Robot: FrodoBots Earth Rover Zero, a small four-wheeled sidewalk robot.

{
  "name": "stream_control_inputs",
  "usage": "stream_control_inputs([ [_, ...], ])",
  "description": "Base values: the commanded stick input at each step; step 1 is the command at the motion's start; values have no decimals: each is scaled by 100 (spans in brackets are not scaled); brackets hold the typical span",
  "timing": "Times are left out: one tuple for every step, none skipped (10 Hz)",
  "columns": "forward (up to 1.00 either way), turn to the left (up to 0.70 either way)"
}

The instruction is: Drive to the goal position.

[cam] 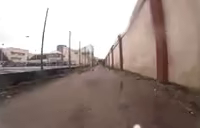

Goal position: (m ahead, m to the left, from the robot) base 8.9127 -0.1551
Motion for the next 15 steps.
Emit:
stream_control_inputs([
  [70,8],
  [70,8],
  [70,8],
  [70,8],
  [70,8],
  [70,8],
  [70,8],
  [70,8],
  [70,27],
  [70,43],
  [70,43],
  [70,19],
  [70,8],
  [70,8],
  [70,8],
])
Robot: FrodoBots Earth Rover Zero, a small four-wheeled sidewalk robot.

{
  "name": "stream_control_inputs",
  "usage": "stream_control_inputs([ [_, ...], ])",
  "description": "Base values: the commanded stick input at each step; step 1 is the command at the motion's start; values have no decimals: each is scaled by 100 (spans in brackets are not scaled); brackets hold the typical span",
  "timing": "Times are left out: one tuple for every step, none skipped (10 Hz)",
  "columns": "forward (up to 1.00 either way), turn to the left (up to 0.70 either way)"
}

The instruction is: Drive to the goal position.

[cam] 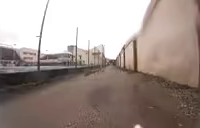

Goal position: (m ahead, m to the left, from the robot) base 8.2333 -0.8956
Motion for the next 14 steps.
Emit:
stream_control_inputs([
  [70,8],
  [70,8],
  [70,8],
  [70,8],
  [70,8],
  [70,8],
  [70,8],
  [70,8],
  [70,8],
  [70,8],
  [70,8],
  [70,8],
  [70,8],
  [70,8],
])
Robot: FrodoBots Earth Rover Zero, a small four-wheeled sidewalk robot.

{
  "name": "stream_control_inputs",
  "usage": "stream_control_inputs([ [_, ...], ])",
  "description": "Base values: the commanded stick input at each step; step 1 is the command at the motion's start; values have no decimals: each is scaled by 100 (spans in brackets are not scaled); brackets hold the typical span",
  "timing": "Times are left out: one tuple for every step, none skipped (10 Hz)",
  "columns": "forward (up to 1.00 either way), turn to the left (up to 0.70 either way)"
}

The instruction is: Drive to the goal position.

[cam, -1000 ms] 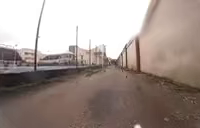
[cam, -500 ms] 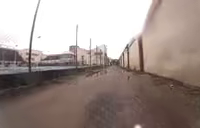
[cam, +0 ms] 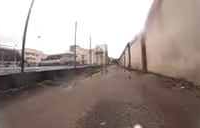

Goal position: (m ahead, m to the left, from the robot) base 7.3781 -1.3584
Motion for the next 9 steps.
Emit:
stream_control_inputs([
  [70,8],
  [70,8],
  [70,8],
  [70,8],
  [70,8],
  [70,8],
  [70,8],
  [70,8],
  [70,8],
])
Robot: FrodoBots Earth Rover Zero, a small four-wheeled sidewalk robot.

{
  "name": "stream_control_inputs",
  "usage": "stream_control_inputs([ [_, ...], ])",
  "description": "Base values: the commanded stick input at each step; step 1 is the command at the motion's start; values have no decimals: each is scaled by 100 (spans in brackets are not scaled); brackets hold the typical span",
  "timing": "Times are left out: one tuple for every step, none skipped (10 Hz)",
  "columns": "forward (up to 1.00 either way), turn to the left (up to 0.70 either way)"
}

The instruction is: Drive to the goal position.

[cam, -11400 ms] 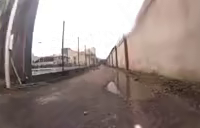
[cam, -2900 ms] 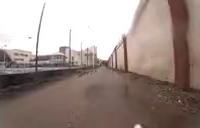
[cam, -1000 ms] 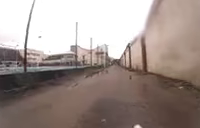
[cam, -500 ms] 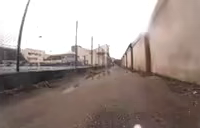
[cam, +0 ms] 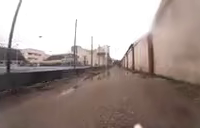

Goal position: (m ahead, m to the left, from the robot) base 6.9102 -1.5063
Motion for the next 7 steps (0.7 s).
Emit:
stream_control_inputs([
  [70,8],
  [70,8],
  [70,8],
  [70,8],
  [70,8],
  [70,8],
  [70,8],
])
